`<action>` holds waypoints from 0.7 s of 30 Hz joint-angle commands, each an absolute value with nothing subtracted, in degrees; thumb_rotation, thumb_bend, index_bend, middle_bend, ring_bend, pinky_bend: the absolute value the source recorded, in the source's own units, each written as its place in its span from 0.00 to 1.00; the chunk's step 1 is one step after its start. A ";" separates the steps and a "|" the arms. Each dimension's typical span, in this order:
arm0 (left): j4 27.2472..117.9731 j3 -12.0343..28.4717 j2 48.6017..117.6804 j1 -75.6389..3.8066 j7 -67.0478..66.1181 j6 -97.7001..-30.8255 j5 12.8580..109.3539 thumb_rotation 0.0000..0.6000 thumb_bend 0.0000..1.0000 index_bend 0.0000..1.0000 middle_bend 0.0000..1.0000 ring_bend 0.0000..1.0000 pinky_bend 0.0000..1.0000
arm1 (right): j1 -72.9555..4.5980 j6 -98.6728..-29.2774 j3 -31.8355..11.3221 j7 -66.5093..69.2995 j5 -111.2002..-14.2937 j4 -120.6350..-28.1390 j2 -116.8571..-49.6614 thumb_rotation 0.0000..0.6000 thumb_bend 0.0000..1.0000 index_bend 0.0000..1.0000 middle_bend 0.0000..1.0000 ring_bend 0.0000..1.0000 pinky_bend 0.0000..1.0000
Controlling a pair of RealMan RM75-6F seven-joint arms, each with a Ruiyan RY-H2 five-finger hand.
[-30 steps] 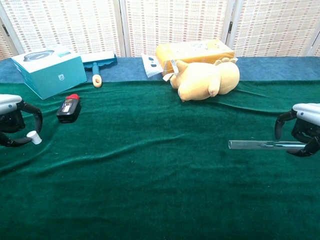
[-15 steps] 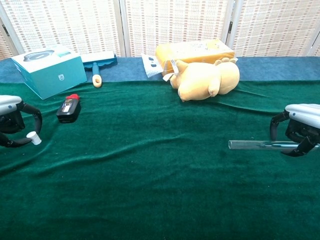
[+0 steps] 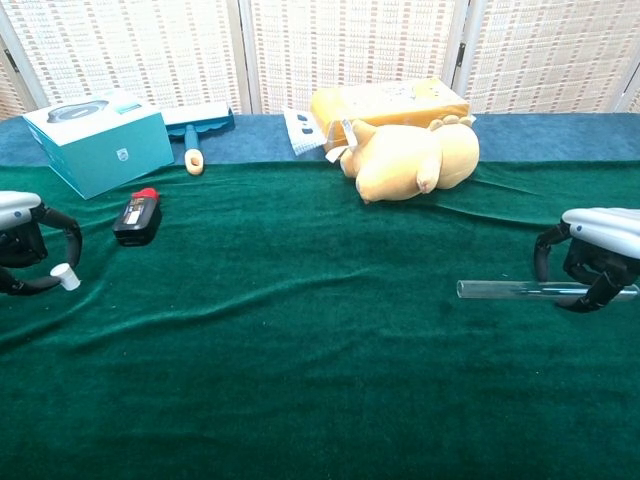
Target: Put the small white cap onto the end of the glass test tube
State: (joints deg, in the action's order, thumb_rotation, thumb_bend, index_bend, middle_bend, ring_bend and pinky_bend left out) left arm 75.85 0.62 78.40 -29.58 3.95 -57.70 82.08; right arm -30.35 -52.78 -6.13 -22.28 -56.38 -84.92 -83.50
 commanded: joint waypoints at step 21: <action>75.40 0.48 78.62 -29.35 4.03 -57.23 81.76 1.00 0.46 0.58 1.00 0.92 0.85 | -32.75 -51.83 -5.42 -24.65 -52.94 -85.52 -83.34 1.00 0.45 0.49 0.90 0.93 1.00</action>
